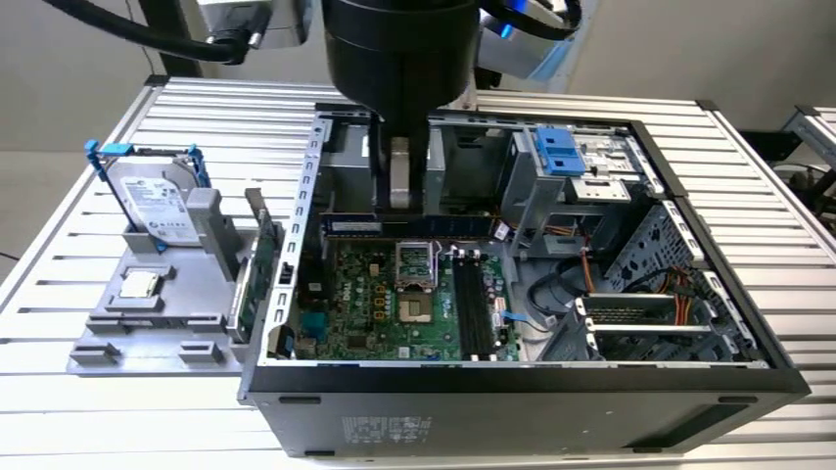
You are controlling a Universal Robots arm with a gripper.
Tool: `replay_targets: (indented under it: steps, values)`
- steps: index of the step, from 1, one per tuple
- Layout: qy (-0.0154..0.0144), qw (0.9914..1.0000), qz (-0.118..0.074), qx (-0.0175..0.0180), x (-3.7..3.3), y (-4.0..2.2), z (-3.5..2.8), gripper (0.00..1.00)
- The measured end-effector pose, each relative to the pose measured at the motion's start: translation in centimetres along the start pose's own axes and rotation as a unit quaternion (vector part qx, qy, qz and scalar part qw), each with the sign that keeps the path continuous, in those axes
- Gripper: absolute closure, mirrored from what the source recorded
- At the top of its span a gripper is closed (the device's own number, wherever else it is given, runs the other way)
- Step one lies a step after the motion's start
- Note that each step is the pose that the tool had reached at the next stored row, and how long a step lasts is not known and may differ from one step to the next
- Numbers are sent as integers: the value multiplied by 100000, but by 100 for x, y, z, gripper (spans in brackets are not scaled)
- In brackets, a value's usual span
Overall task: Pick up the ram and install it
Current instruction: 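Pick up the ram and move it above insertion slot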
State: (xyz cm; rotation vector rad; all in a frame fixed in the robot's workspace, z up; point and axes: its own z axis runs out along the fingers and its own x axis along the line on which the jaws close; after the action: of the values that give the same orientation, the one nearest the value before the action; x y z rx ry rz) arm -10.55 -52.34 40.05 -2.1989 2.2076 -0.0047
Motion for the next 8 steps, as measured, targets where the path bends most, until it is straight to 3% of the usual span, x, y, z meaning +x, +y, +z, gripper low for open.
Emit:
replay_targets:
  steps: [8]
  values:
    - [3,100000,3,25,-1,-362,20,100]
